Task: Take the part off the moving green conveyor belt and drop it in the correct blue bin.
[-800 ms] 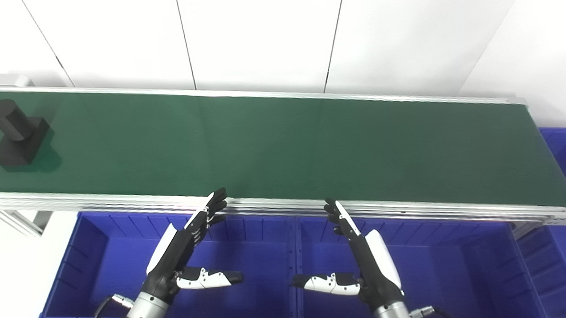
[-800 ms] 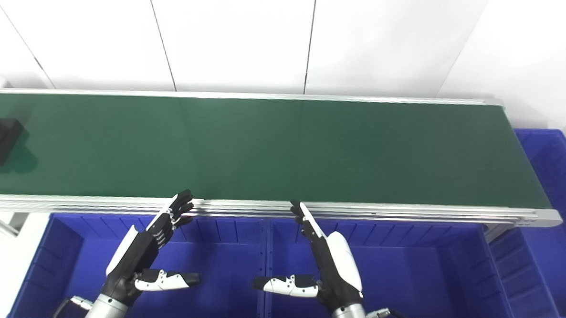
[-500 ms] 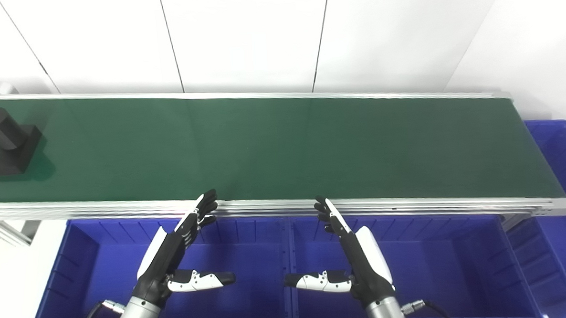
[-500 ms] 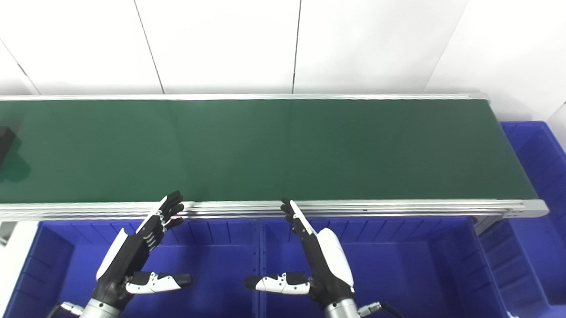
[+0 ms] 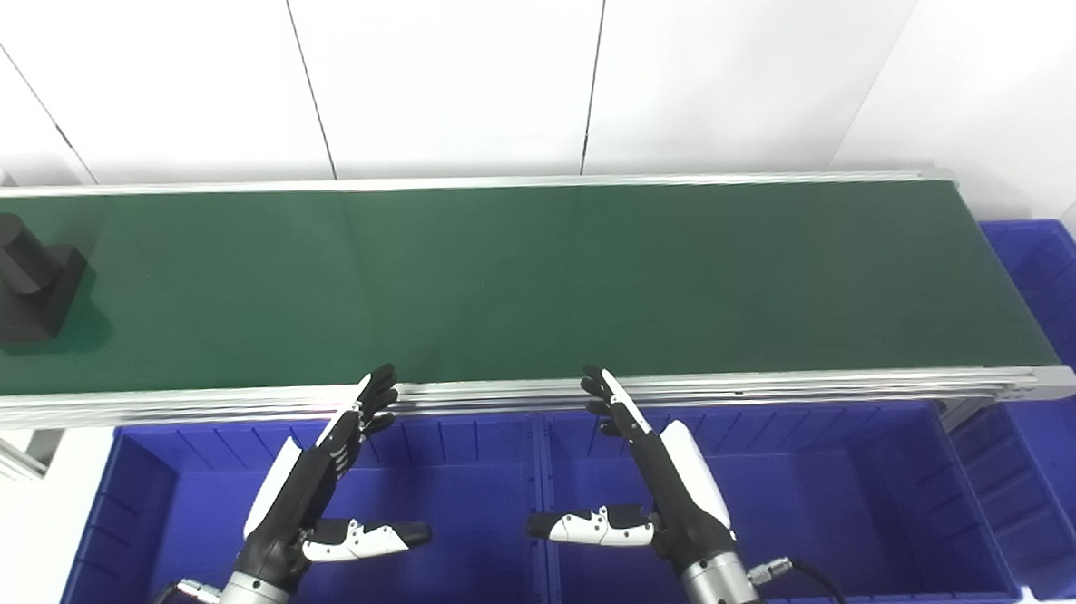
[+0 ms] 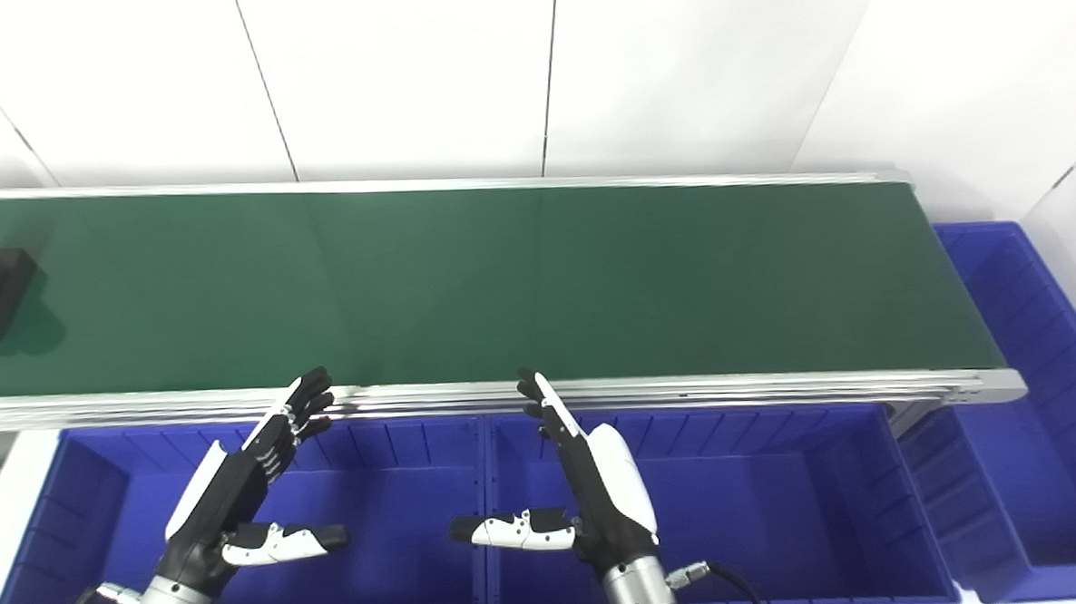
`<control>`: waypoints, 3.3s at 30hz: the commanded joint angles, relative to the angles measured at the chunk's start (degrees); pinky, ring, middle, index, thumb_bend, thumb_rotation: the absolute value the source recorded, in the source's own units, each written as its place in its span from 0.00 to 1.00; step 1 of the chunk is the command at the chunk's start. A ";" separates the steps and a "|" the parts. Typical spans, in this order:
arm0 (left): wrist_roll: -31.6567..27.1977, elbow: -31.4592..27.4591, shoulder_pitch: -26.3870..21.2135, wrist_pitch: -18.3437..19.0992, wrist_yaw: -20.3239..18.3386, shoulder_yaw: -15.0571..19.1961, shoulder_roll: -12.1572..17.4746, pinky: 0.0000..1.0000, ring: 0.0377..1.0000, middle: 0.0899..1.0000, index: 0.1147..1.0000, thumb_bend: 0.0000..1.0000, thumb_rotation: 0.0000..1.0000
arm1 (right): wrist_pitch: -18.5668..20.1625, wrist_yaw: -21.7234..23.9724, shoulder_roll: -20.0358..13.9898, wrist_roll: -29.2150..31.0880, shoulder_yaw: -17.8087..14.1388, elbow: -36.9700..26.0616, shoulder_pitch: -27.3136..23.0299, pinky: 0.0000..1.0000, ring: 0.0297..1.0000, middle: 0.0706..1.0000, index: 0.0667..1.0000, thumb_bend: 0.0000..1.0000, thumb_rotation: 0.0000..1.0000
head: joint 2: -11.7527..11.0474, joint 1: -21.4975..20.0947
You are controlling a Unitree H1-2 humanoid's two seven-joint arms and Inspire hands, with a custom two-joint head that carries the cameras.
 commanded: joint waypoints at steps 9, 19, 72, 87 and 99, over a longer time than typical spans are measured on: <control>0.56 -2.73 -0.81 -2.35 0.15 -0.06 -0.50 0.86 0.92 0.96 0.95 0.83 0.36 | 1.21 1.17 -0.92 1.37 -0.91 -4.64 -0.26 0.81 0.88 0.91 0.96 0.90 0.35 | 0.75 2.18; 2.67 -3.81 -0.30 -2.02 -0.65 -1.74 -1.28 0.93 0.97 0.98 0.97 0.86 0.36 | 1.67 6.54 -6.57 7.86 -2.40 -9.29 -0.19 0.85 0.90 0.92 0.98 0.96 0.34 | 0.49 3.46; 13.58 -3.25 0.21 1.33 3.74 -0.23 -4.50 0.81 0.89 0.91 0.91 0.92 0.41 | -0.89 2.63 -9.71 4.12 -2.23 -7.01 1.56 0.80 0.88 0.92 0.97 0.94 0.25 | -3.18 14.31; 12.47 -2.28 -0.38 0.56 3.85 -0.21 -4.03 0.79 0.84 0.86 0.87 0.93 0.35 | -0.09 3.38 -10.13 3.82 -2.36 -6.98 1.21 0.81 0.88 0.92 0.97 0.94 0.26 | -3.44 14.57; 12.70 -0.66 -0.62 -1.98 5.68 -0.27 -4.55 0.78 0.85 0.88 0.88 0.92 0.37 | -1.13 3.09 -10.30 3.94 -2.45 -6.24 1.17 0.80 0.88 0.92 0.97 0.94 0.24 | -4.27 15.28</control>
